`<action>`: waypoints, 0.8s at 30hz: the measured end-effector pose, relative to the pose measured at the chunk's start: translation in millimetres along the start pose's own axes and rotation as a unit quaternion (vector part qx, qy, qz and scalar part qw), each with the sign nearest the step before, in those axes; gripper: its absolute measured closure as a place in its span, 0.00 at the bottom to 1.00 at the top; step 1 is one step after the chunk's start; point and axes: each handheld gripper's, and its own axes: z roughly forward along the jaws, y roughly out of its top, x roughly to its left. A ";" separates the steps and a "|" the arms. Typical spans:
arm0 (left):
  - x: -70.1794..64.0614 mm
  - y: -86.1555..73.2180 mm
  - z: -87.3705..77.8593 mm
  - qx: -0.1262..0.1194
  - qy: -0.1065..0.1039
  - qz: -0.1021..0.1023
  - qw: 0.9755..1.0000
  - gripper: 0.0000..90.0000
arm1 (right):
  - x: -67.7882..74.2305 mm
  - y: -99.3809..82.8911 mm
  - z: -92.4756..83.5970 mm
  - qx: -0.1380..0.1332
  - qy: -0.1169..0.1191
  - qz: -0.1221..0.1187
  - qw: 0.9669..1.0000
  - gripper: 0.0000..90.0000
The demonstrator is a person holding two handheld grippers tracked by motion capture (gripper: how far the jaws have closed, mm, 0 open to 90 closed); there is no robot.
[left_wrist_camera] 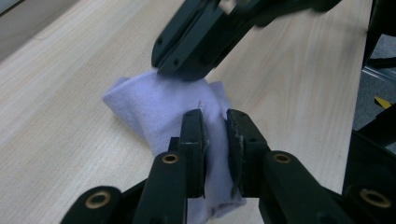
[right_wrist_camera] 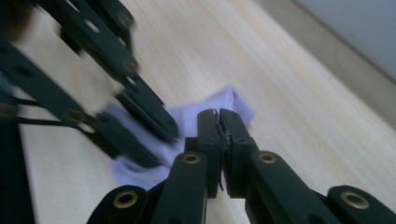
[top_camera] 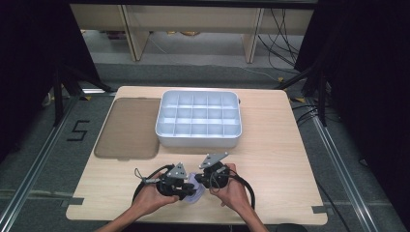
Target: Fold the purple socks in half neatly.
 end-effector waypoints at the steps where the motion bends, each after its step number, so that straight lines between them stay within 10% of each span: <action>1: -0.2 0.6 -1.3 0.000 0.000 0.005 1.000 0.84 | 0.0 -1.2 2.8 0.010 0.000 0.008 1.000 0.98; 11: 3.1 6.5 -31.1 -0.053 -0.030 -0.018 0.998 0.89 | -2.9 -3.7 3.4 0.018 0.000 0.003 1.000 0.98; 24: -11.3 -10.1 -4.4 0.010 -0.018 0.030 0.999 0.94 | -1.4 -6.1 4.8 0.013 -0.006 -0.012 1.000 0.98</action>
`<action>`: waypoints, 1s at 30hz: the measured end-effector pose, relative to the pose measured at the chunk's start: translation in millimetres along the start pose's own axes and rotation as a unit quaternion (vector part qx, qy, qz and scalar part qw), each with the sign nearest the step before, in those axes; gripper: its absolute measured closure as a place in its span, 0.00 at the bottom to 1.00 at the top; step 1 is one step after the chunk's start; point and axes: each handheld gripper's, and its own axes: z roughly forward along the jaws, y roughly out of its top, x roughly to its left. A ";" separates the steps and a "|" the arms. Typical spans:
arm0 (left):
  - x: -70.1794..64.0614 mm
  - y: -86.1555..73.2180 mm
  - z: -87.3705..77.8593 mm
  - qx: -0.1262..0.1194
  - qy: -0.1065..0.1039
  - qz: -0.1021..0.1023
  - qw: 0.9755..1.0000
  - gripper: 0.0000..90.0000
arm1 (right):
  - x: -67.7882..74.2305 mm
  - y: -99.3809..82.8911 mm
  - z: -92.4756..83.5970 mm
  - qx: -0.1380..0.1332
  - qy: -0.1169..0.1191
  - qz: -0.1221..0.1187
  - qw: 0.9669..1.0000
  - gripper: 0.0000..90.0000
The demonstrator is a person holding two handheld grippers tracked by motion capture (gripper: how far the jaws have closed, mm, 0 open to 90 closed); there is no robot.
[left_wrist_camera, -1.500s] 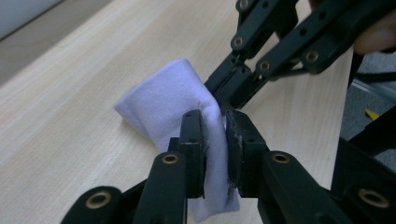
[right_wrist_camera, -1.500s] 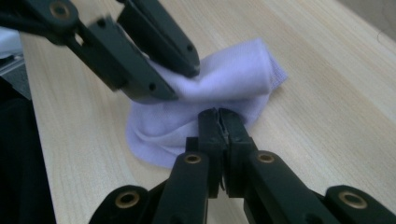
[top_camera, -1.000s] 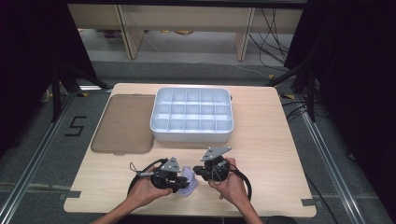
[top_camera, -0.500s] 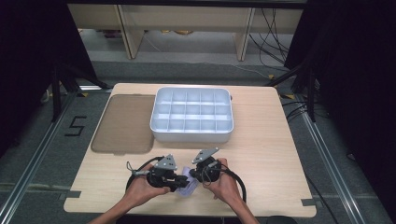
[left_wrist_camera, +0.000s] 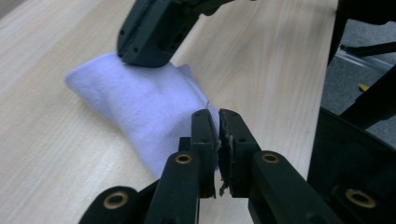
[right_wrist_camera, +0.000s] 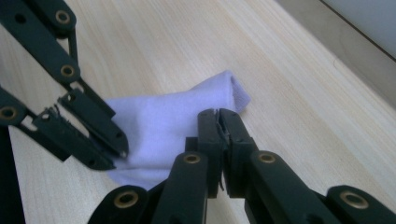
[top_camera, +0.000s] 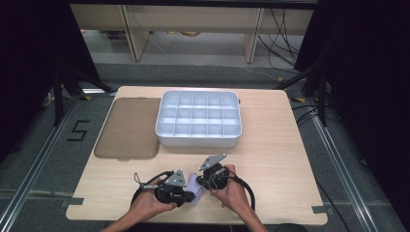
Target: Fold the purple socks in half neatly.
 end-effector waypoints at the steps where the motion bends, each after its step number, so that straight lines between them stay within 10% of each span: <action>1: -0.4 -1.4 0.8 -0.006 -0.003 -0.014 1.000 0.94 | 1.9 0.9 -2.7 0.013 0.005 0.017 1.000 0.98; 22: 14.3 -6.4 -6.3 -0.007 0.015 -0.019 1.000 0.93 | 8.3 -7.0 -15.3 0.014 0.015 0.016 1.000 0.96; 30: 14.0 -5.7 -5.6 -0.006 0.017 -0.013 1.000 0.93 | -13.2 0.0 -24.2 -0.031 0.013 0.050 0.998 0.64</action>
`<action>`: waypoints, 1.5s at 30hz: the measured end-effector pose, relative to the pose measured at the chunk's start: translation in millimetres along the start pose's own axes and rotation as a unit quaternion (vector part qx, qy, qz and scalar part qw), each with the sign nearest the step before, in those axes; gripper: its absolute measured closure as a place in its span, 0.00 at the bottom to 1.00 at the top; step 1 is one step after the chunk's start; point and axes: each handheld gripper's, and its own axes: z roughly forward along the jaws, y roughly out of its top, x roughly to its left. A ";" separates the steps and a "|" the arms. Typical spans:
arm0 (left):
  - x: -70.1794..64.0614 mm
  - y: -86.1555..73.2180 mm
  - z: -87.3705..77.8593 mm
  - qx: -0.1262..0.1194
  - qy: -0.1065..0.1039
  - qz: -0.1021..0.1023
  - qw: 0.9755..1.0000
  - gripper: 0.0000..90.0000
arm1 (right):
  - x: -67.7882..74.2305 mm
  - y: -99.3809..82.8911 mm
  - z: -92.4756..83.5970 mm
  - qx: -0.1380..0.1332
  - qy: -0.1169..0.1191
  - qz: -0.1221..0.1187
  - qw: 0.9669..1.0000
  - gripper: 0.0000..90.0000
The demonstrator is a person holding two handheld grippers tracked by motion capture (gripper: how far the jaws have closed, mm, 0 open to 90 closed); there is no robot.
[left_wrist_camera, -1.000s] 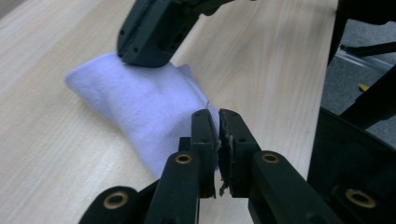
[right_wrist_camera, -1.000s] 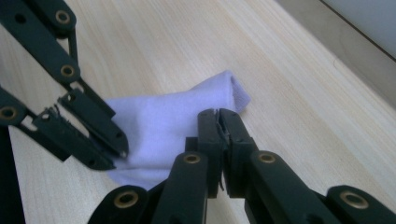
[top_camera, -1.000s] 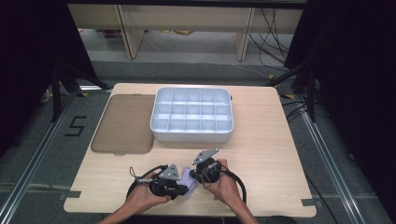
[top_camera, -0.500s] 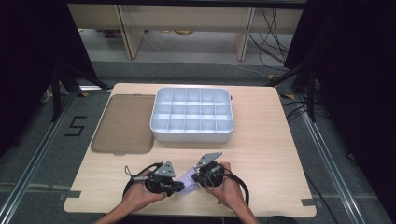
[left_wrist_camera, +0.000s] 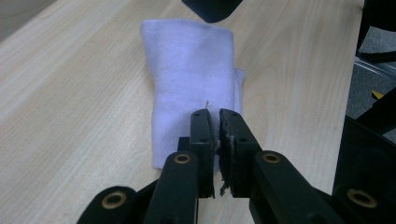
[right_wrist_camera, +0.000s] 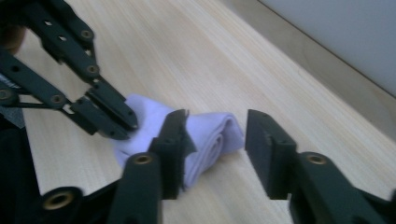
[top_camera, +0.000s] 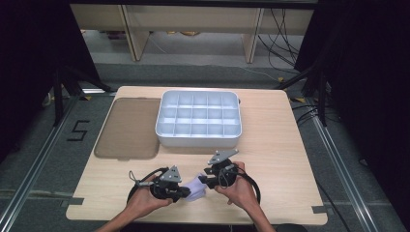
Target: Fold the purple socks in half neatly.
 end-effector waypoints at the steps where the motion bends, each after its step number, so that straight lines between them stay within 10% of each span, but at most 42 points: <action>1: 0.0 0.1 0.0 0.001 0.000 0.000 1.000 0.93 | -3.3 0.2 4.4 0.015 0.006 0.002 1.000 0.60; 14: -0.5 0.6 0.4 0.002 -0.003 -0.001 1.000 0.93 | -7.4 4.1 28.1 0.072 0.036 0.005 0.997 0.43; 30: 1.2 -0.1 0.0 -0.002 -0.016 -0.012 1.000 0.91 | -15.5 -5.2 36.3 0.066 0.093 0.051 0.992 0.66; 38: -0.1 -3.3 -17.5 -0.017 -0.009 -0.011 1.000 0.68 | -12.8 -7.2 35.4 0.057 0.093 0.065 0.992 0.75; 45: 11.6 -22.5 -40.3 -0.024 0.023 -0.047 0.998 0.49 | -10.4 -7.9 33.4 0.055 0.086 0.066 0.993 0.77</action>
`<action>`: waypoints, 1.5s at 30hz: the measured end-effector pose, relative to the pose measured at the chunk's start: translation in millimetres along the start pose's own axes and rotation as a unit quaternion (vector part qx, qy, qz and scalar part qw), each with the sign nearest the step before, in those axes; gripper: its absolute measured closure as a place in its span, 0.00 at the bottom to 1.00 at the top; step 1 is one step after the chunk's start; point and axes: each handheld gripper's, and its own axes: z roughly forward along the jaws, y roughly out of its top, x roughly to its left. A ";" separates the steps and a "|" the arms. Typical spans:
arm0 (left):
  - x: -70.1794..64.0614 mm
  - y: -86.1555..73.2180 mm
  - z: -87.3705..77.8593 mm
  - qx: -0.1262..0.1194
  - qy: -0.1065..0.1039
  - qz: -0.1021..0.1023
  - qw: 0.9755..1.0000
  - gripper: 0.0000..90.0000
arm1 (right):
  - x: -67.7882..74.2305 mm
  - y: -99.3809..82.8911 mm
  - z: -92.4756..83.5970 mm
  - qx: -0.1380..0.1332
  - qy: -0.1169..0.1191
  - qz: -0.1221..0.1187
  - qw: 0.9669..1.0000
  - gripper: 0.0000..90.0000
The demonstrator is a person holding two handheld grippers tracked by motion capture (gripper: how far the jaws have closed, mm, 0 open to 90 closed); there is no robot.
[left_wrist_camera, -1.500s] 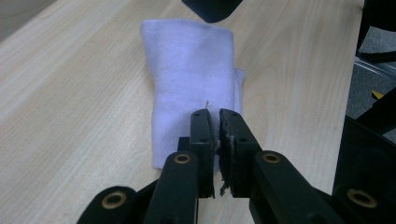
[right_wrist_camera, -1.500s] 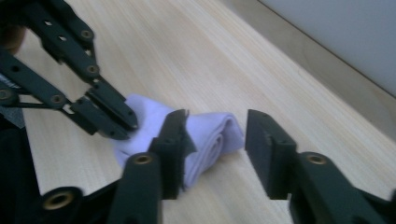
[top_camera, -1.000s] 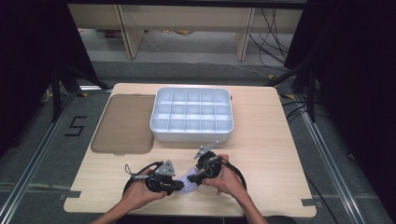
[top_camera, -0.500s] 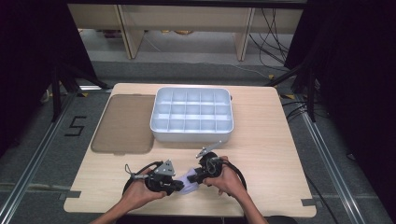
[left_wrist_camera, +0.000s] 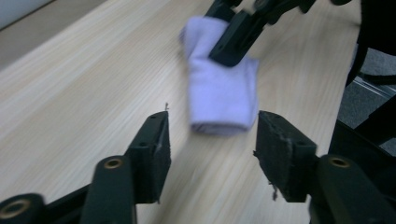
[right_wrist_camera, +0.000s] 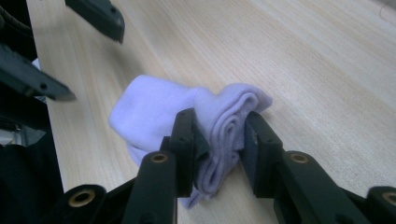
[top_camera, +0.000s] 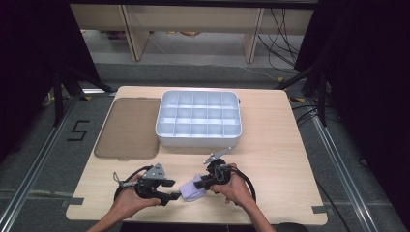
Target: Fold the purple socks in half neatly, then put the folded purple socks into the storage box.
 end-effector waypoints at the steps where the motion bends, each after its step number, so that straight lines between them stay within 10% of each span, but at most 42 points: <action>1: 1.1 -4.1 -2.4 -0.001 0.003 -0.007 1.000 0.47 | 1.2 0.2 -0.1 0.000 -0.003 -0.005 1.000 0.77; 26: 18.6 -32.6 -18.2 0.013 0.060 -0.016 0.998 0.34 | 26.7 11.7 -27.1 -0.020 -0.072 -0.076 0.994 0.80; 38: 18.4 -31.3 -17.7 0.022 0.049 -0.003 0.999 0.34 | 25.9 37.4 -69.5 0.004 -0.128 -0.087 0.988 0.80; 45: 21.8 -31.4 -20.7 -0.003 0.046 -0.029 0.999 0.34 | 15.0 46.7 -87.6 0.011 -0.147 -0.078 0.986 0.80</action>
